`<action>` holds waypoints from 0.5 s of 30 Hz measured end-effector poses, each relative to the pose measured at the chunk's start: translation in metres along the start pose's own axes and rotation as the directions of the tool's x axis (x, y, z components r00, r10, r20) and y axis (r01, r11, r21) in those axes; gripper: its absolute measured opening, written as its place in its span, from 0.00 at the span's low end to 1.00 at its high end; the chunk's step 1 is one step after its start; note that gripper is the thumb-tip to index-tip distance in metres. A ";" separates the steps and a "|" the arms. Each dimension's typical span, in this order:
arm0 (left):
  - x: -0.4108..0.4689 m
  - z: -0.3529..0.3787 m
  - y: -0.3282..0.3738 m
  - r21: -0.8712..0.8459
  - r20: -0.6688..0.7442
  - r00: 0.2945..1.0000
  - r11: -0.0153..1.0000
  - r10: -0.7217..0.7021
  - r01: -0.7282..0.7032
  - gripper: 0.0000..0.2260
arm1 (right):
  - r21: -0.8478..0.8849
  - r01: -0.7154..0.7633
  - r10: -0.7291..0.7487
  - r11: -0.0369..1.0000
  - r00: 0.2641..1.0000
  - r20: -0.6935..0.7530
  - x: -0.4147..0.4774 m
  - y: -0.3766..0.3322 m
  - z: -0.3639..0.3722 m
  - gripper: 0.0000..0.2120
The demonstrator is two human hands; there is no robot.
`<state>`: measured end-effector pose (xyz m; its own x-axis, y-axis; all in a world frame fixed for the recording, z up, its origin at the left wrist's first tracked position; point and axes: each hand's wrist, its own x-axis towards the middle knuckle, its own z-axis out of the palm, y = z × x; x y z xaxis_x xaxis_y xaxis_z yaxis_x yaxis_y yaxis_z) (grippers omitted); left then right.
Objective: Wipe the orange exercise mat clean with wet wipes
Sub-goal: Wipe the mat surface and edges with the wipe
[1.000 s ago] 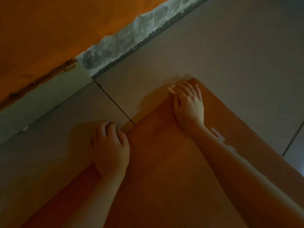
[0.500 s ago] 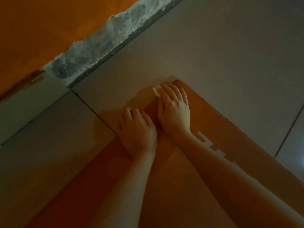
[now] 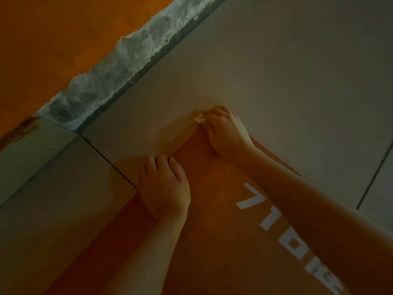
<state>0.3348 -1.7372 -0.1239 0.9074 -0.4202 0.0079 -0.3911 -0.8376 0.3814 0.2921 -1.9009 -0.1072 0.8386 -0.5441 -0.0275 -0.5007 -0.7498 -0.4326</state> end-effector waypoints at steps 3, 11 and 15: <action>-0.001 -0.002 0.001 0.001 0.025 1.000 1.000 -0.013 0.013 0.22 | 0.054 -0.018 0.025 0.998 0.992 -0.122 -0.014 0.006 0.009 0.16; -0.001 0.000 -0.001 -0.010 0.028 1.000 1.000 -0.010 0.010 0.21 | 0.142 -0.125 0.156 0.982 0.960 -0.232 -0.009 0.010 0.006 0.13; -0.001 -0.001 0.000 -0.018 0.013 1.000 1.000 -0.019 0.019 0.21 | 0.104 -0.299 0.317 0.949 0.892 -0.322 -0.050 0.019 0.004 0.10</action>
<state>0.3341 -1.7365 -0.1232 0.9124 -0.4091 -0.0113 -0.3713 -0.8390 0.3979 0.2413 -1.8863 -0.1177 0.5207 -0.8440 0.1285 -0.7035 -0.5094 -0.4956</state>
